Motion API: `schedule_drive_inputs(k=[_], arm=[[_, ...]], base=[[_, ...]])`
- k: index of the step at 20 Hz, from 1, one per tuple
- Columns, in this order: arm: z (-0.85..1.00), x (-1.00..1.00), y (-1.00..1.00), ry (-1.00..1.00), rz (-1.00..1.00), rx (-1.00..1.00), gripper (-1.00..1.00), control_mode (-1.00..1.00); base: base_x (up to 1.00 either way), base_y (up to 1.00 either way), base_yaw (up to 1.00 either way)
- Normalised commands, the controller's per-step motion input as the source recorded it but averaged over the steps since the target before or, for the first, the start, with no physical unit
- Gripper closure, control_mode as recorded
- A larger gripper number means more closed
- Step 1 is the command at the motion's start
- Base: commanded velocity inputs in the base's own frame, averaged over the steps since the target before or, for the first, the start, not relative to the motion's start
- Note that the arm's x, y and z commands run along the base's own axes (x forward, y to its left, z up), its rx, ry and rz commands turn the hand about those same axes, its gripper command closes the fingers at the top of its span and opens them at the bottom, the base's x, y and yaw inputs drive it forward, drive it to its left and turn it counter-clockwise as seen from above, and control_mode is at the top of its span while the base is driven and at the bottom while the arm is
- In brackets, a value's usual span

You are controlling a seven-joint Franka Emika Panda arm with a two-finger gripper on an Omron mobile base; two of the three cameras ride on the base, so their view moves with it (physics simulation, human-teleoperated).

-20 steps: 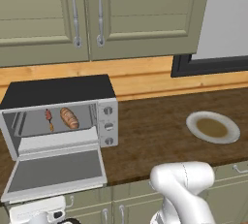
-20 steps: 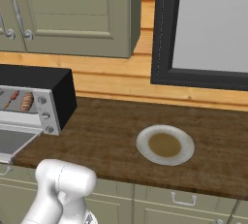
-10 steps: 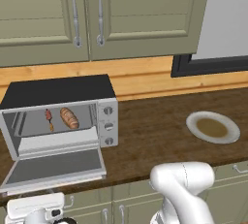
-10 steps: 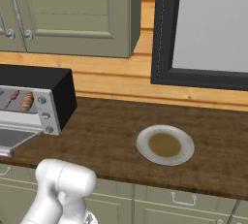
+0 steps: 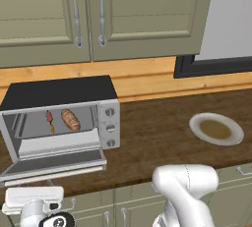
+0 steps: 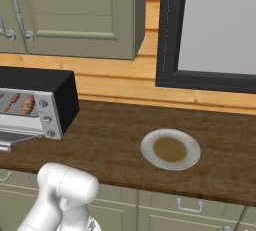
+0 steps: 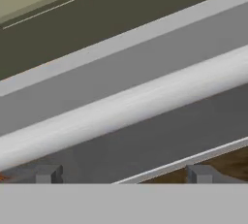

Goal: Pick up the kebab skewer and baguette bread, and place them inside the toaster oven. Close the toaster oven door and start by setting the timer.

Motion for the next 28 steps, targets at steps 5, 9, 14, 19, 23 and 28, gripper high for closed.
schedule_drive_inputs(k=[5,9,14,19,23,28], arm=[[0.38,0.48,-0.26,0.00,0.00,0.06,-1.00,-1.00],[0.39,0.54,-0.24,0.00,0.00,0.04,-1.00,-1.00],[0.37,0.52,-0.24,0.00,0.00,0.02,-1.00,-1.00],[0.30,0.48,-0.25,0.00,-0.01,0.02,-1.00,-1.00],[0.30,0.43,-0.28,0.00,-0.01,0.02,-1.00,-1.00],[0.31,0.42,-0.28,0.01,0.00,0.03,-1.00,-1.00]], base=[[0.00,0.00,0.00],[0.00,0.00,0.00],[0.00,0.00,0.00],[0.00,0.00,0.00],[0.00,0.00,0.00],[0.00,0.00,0.00]])
